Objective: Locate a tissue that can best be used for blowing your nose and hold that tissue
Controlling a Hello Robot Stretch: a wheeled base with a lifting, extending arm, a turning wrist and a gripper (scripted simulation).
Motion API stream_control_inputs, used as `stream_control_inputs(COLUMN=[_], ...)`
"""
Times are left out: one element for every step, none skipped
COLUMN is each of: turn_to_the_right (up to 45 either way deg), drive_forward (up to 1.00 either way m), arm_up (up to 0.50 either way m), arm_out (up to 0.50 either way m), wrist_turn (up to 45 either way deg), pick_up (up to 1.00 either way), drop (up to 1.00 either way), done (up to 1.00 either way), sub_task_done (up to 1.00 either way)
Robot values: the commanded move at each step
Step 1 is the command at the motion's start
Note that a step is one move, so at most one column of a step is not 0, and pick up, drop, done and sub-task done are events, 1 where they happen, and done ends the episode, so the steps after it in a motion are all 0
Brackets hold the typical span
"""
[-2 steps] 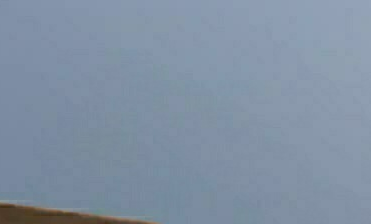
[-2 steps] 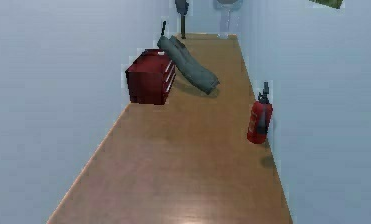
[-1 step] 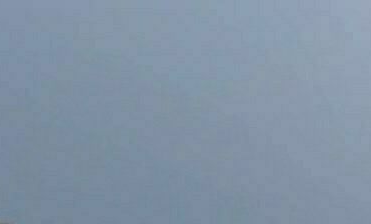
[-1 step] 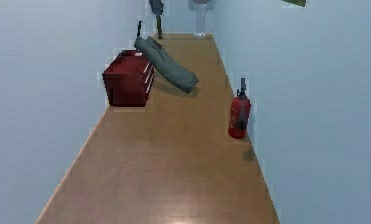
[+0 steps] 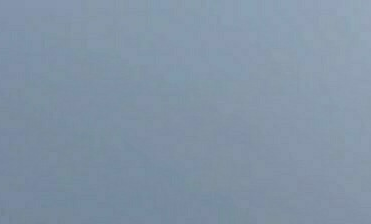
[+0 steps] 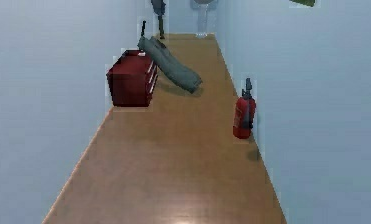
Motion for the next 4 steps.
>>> stream_control_inputs(turn_to_the_right=[-45.0, -39.0, 0.0, -42.0], drive_forward=[0.00, 0.00, 0.45, 0.00], arm_up=[0.00, 0.00, 0.00, 0.00], arm_out=[0.00, 0.00, 0.00, 0.00], wrist_turn=[0.0, 0.0, 0.0, 0.0], pick_up=[0.00, 0.00, 0.00, 0.00], drop=[0.00, 0.00, 0.00, 0.00], done=[0.00, 0.00, 0.00, 0.00], sub_task_done=[0.00, 0.00, 0.00, 0.00])
